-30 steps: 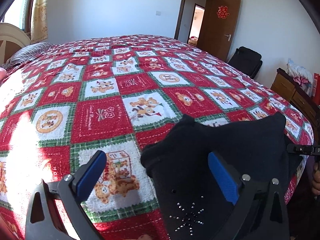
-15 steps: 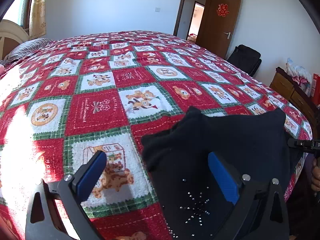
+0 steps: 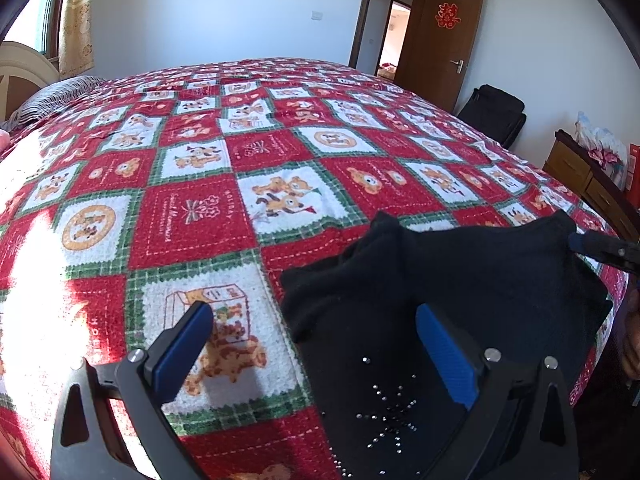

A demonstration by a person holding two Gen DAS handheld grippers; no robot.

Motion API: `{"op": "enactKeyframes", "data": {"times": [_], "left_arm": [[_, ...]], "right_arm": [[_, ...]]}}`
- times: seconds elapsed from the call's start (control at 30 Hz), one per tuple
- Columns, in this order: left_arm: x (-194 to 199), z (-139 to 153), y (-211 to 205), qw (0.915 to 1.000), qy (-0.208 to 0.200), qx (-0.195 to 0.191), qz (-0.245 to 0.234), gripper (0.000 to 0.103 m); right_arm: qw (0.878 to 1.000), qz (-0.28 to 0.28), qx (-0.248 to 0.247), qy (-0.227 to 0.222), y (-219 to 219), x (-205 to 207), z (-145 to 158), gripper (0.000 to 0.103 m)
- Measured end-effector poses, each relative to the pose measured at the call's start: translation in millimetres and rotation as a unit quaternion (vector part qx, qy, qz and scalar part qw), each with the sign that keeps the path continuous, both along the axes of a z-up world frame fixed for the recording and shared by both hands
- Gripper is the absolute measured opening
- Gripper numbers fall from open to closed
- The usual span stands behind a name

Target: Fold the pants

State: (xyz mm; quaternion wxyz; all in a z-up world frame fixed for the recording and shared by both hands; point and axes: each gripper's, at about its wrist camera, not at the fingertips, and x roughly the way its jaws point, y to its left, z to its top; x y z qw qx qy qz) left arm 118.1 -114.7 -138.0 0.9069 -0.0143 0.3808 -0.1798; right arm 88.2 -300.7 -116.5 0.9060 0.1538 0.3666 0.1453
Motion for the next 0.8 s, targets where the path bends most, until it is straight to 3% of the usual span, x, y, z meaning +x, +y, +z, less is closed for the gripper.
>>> {"op": "enactKeyframes", "data": {"times": [0.1, 0.2, 0.33, 0.47, 0.6, 0.67, 0.8], "left_arm": [[0, 0, -1, 1.0000, -0.001, -0.002, -0.005, 0.103], [-2, 3, -2, 1.0000, -0.001, 0.000, -0.002, 0.103], [-19, 15, -2, 0.9999, -0.014, 0.005, -0.008, 0.103], [-45, 23, -8, 0.9989, -0.037, 0.014, -0.026, 0.103], [-58, 14, -27, 0.9973, -0.033, 0.028, -0.059, 0.103], [-56, 4, -37, 0.9963, -0.023, 0.049, -0.066, 0.103], [-57, -8, -38, 0.9965, -0.010, 0.045, -0.070, 0.103]], "right_arm": [[0.999, -0.017, 0.009, 0.040, -13, 21, -23, 0.056], [0.999, -0.012, 0.018, 0.039, -18, 17, -20, 0.055], [0.999, -0.028, 0.020, 0.033, -25, -3, -12, 0.056], [0.999, -0.024, -0.016, 0.013, -24, -42, 7, 0.056], [0.999, 0.018, -0.026, 0.029, -16, -72, 1, 0.056], [0.998, 0.017, -0.040, 0.049, -16, -73, -13, 0.056], [0.996, 0.025, -0.058, 0.061, -15, -70, -24, 0.056]]}}
